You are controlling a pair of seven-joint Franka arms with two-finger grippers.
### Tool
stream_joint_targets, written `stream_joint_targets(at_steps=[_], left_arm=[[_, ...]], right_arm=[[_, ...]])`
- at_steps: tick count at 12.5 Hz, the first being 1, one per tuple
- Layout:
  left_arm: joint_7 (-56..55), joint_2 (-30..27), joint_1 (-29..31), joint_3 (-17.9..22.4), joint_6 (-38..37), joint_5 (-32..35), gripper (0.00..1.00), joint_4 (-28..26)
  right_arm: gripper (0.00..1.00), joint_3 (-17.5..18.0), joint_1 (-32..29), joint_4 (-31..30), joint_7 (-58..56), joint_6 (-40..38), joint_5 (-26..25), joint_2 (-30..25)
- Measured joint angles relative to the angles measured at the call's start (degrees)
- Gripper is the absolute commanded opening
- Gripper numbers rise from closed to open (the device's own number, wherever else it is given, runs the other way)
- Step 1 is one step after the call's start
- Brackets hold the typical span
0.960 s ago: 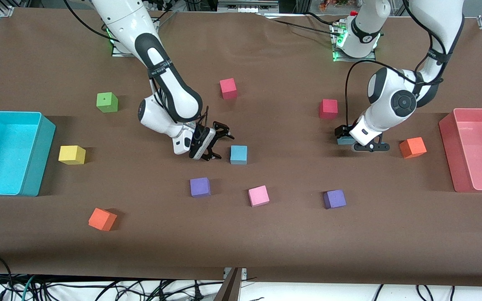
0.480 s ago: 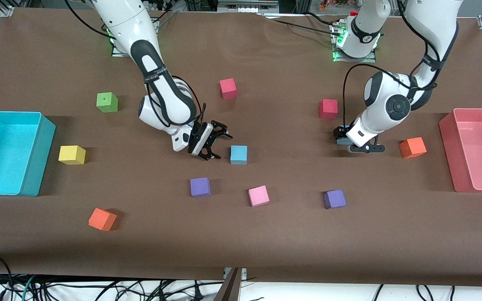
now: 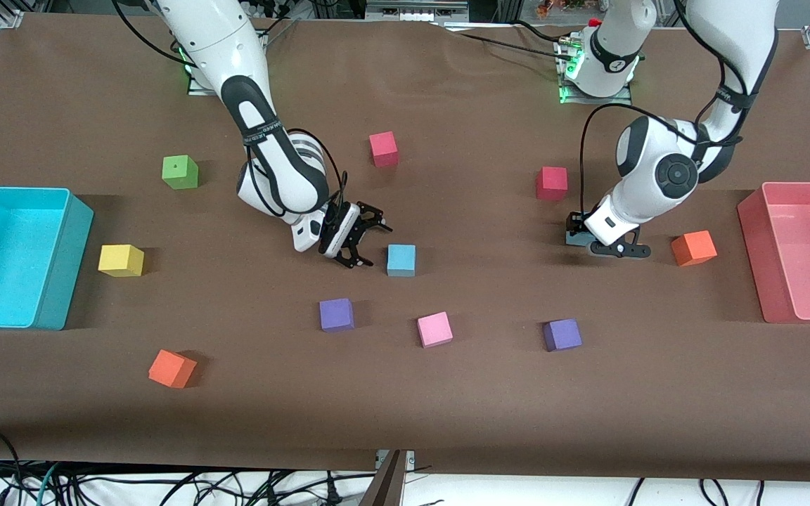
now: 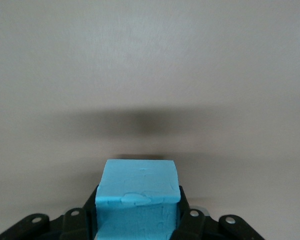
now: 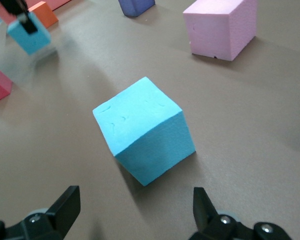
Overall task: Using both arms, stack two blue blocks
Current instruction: 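Carry the held cube over the first cube and lower it on top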
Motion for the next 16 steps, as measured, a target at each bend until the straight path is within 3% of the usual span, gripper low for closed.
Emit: stream_joint_targets(at_steps=[4, 8, 9, 13, 16], left_arm=[[-15.25, -1.32, -8.07, -2.59, -12.94, -0.15, 0.00, 14.65], [-31.82, 4.64, -20.54, -2.96, -19.86, -0.20, 0.00, 27.89], [-35.47, 7.41, -24.09, -2.10, -20.94, -0.20, 0.00, 31.58], [-45.90, 21.48, -38.37, 7.44, -27.16, -0.62, 0.00, 50.36], [-47.92, 29.46, -40.85, 10.31, -27.18, -3.22, 0.00, 60.10]], right_arm=[[1.00, 0.39, 0.02, 0.02, -1.90, -0.10, 0.08, 0.00], [1.00, 0.63, 0.04, 0.03, -2.00, -0.37, 0.09, 0.01], [1.00, 0.65, 0.04, 0.03, -2.02, -0.39, 0.09, 0.01], [1.00, 0.69, 0.04, 0.02, -2.23, -0.48, 0.09, 0.03], [1.00, 0.70, 0.04, 0.03, -2.34, -0.50, 0.09, 0.04]])
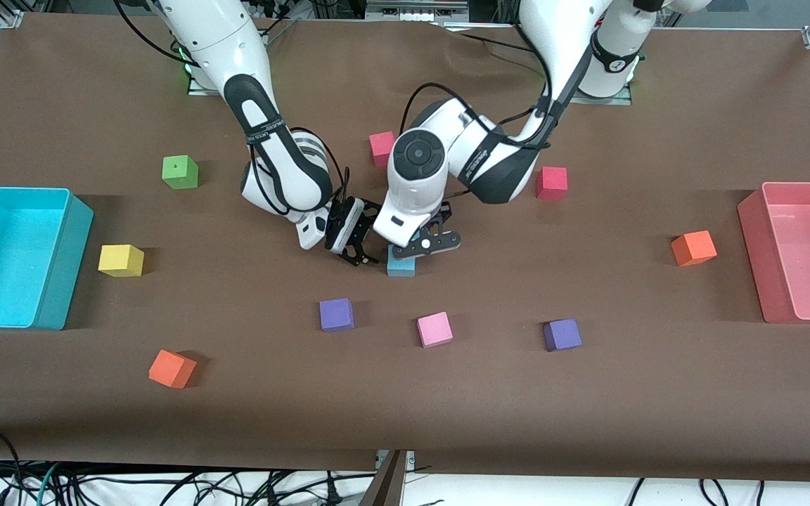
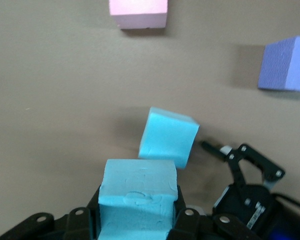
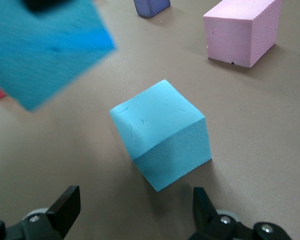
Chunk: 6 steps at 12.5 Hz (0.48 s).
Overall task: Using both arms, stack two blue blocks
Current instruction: 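Carry the held cube over the first cube and lower it on top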
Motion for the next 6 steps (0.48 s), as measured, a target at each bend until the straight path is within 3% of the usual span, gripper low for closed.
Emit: stream_joint_targets(at_steps=[6], left_arm=[[0.00, 4.89, 0.01, 0.77, 5.93, -0.87, 0.00, 2.91]], right_arm=[[1.00, 0.00, 0.00, 0.00, -0.05, -0.01, 0.00, 0.01]])
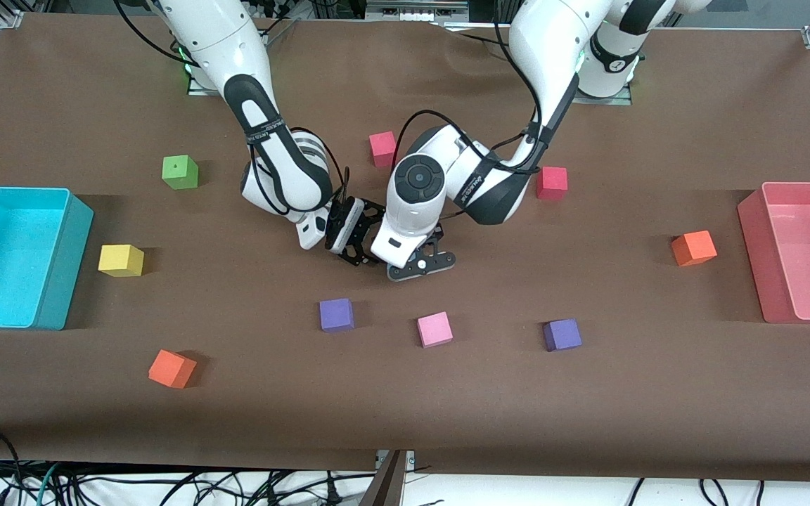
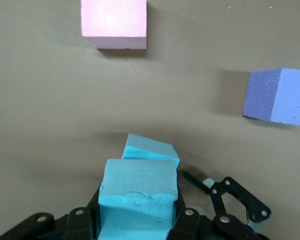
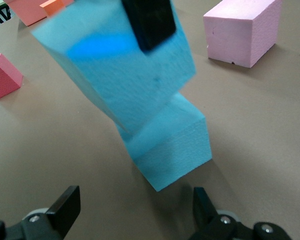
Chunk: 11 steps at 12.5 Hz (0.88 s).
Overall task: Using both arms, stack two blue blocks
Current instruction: 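Carry the held cube over the first cube and lower it on top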
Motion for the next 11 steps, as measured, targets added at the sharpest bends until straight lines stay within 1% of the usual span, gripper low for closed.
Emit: stream_joint_targets(at_steps=[4, 5, 6, 7, 9, 10, 11], left_arm=[[0.00, 0.88, -0.02, -0.01, 1.27, 0.00, 0.00, 0.13], [0.00, 0.88, -0.02, -0.01, 1.30, 0.00, 0.11, 0.16], [0.00, 0.90, -0.03, -0.01, 1.30, 0.00, 0.28, 0.16], [0.00, 0.95, -0.05, -0.02, 1.34, -0.10, 0.35, 0.16], [-0.01, 1.29, -0.16, -0.02, 2.09, -1.83, 0.37, 0.16], [-0.01, 1.57, -0.23, -0.02, 2.50, -2.61, 0.44, 0.16], [-0.03, 1.89, -0.32, -0.03, 2.91, -2.86, 0.46, 0.16]], right_arm=[[1.00, 0.00, 0.00, 0.00, -0.01, 0.00, 0.00, 0.00], [1.00, 0.00, 0.00, 0.00, -0.02, 0.00, 0.00, 0.00], [1.00, 0.00, 0.00, 0.00, -0.02, 0.00, 0.00, 0.00], [1.00, 0.00, 0.00, 0.00, -0.02, 0.00, 0.00, 0.00], [1.00, 0.00, 0.00, 0.00, -0.02, 0.00, 0.00, 0.00], [1.00, 0.00, 0.00, 0.00, -0.03, 0.00, 0.00, 0.00], [1.00, 0.00, 0.00, 0.00, -0.03, 0.00, 0.00, 0.00]])
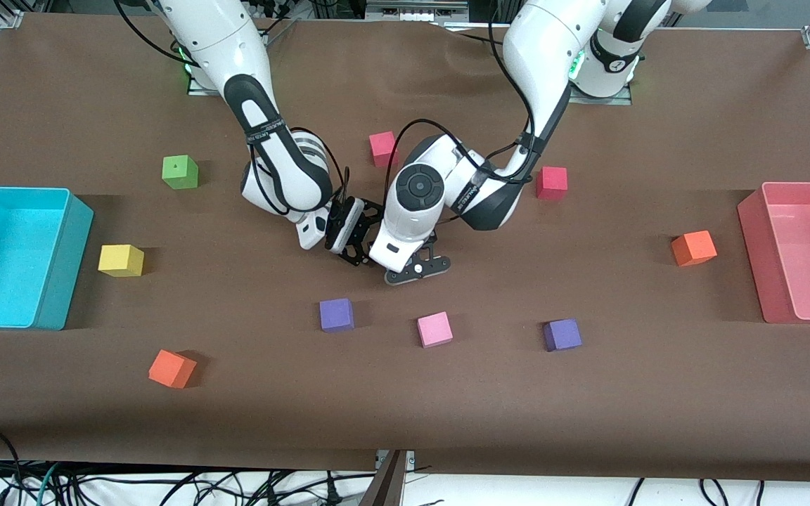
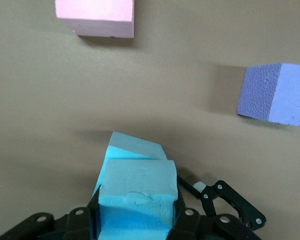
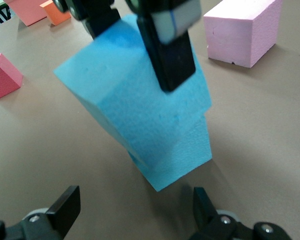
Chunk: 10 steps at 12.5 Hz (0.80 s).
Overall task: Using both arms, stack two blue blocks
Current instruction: 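Carry the held cube over the first cube and lower it on top, then open the left gripper and lift it off the stacked cubes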
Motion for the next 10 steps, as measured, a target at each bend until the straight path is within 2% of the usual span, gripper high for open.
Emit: stream_joint_targets(at_steps=[2, 4, 5, 6, 10], left_arm=[[-0.03, 0.15, -0.03, 0.00, 0.18, -0.05, 0.47, 0.07], [-0.03, 0.16, -0.03, 0.01, 0.18, -0.05, 0.55, 0.07], [-0.03, 0.16, -0.04, 0.00, 0.18, -0.05, 0.79, 0.07], [-0.03, 0.16, -0.04, 0.01, 0.18, -0.05, 1.00, 0.07], [-0.03, 0.40, -0.19, 0.02, 0.17, -0.05, 1.00, -0.07]], right_arm=[[1.00, 0.00, 0.00, 0.00, 0.00, 0.00, 0.00, 0.00], [1.00, 0.00, 0.00, 0.00, 0.00, 0.00, 0.00, 0.00], [1.00, 0.00, -0.03, 0.00, 0.00, 0.00, 0.00, 0.00], [1.00, 0.00, -0.04, 0.00, 0.00, 0.00, 0.00, 0.00], [1.00, 0.00, -0.28, 0.00, 0.00, -0.09, 0.00, 0.00]])
